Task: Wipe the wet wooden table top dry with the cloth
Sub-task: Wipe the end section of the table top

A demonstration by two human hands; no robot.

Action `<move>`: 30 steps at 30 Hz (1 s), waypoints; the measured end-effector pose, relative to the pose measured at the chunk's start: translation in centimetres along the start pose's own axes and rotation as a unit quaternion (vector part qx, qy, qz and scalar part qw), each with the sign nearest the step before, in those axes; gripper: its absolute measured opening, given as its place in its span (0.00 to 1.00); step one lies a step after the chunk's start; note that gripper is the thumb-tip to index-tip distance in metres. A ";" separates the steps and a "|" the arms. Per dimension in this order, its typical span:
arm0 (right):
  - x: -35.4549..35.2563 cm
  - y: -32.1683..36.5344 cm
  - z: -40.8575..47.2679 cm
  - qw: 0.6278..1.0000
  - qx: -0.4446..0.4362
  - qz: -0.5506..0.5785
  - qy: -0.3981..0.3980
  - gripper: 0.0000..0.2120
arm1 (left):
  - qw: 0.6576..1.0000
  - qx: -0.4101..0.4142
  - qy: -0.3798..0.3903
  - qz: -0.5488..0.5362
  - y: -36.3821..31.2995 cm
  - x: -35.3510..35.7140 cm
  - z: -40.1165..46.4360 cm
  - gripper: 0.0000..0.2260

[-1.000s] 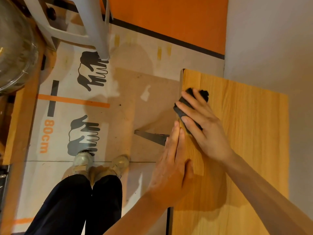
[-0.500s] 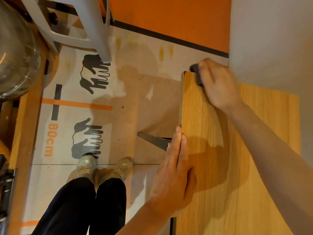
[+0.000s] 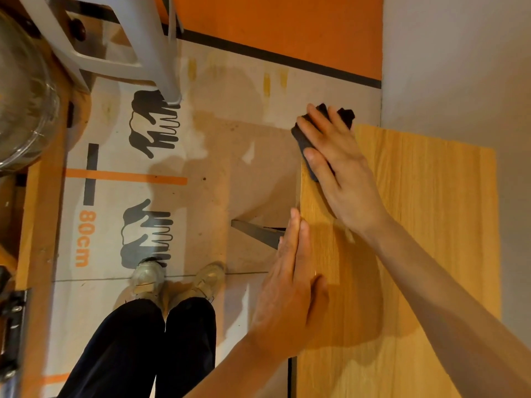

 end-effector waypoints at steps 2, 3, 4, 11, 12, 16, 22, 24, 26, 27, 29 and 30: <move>0.5 0.5 -3.2 1.000 -0.002 -0.003 0.029 0.21 | 1.000 0.007 -0.012 0.018 -0.1 -0.1 -0.1 0.37; 0.7 0.7 -4.3 0.999 -0.002 -0.010 0.039 0.21 | 1.000 0.007 -0.015 0.024 -0.1 -0.2 -0.2 0.37; 0.7 0.7 -4.8 0.999 -0.005 -0.022 0.043 0.21 | 0.999 0.006 -0.015 0.028 -0.1 -0.1 -0.2 0.38; -0.3 -1.3 2.3 0.995 0.088 -0.020 -0.043 0.22 | 0.999 -0.003 -0.008 0.050 -0.1 -0.2 0.1 0.37; -0.1 -1.1 1.9 0.995 0.087 -0.023 -0.048 0.22 | 0.999 -0.008 -0.008 0.050 0.1 -0.2 -0.1 0.36; 1.2 0.9 -4.3 0.999 0.027 -0.029 -0.024 0.22 | 0.998 -0.017 -0.014 0.053 -0.2 -0.4 -0.4 0.35; 1.6 1.0 -7.4 0.993 0.070 -0.001 -0.092 0.21 | 0.995 -0.026 0.024 0.097 -0.7 -0.6 0.0 0.38; 0.9 0.4 -7.2 0.975 0.152 0.033 -0.158 0.19 | 0.991 -0.038 0.042 0.119 -0.7 -1.1 -0.1 0.36; 0.3 -0.5 -7.4 0.939 0.248 0.074 -0.229 0.16 | 0.988 -0.023 0.049 0.146 -1.0 -1.8 -0.1 0.35; 0.0 -0.7 -7.5 0.921 0.279 0.087 -0.257 0.15 | 0.986 -0.015 0.055 0.154 -1.0 -2.2 -0.1 0.35; -0.5 -0.7 -7.6 0.909 0.298 0.101 -0.275 0.14 | 0.983 -0.014 0.069 0.168 -1.3 -3.0 0.3 0.37; -0.7 -0.7 -7.7 0.910 0.298 0.117 -0.264 0.15 | 0.982 -0.018 0.076 0.173 -1.6 -3.4 0.6 0.39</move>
Point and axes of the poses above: each hand's wrist, its own z-axis towards the middle knuckle, its own x-axis out of the palm, y = z × x, the point moved 7 cm from there along z, towards the middle knuckle, and after that the axes turned 4 degrees about -z, right-handed, at the moved point
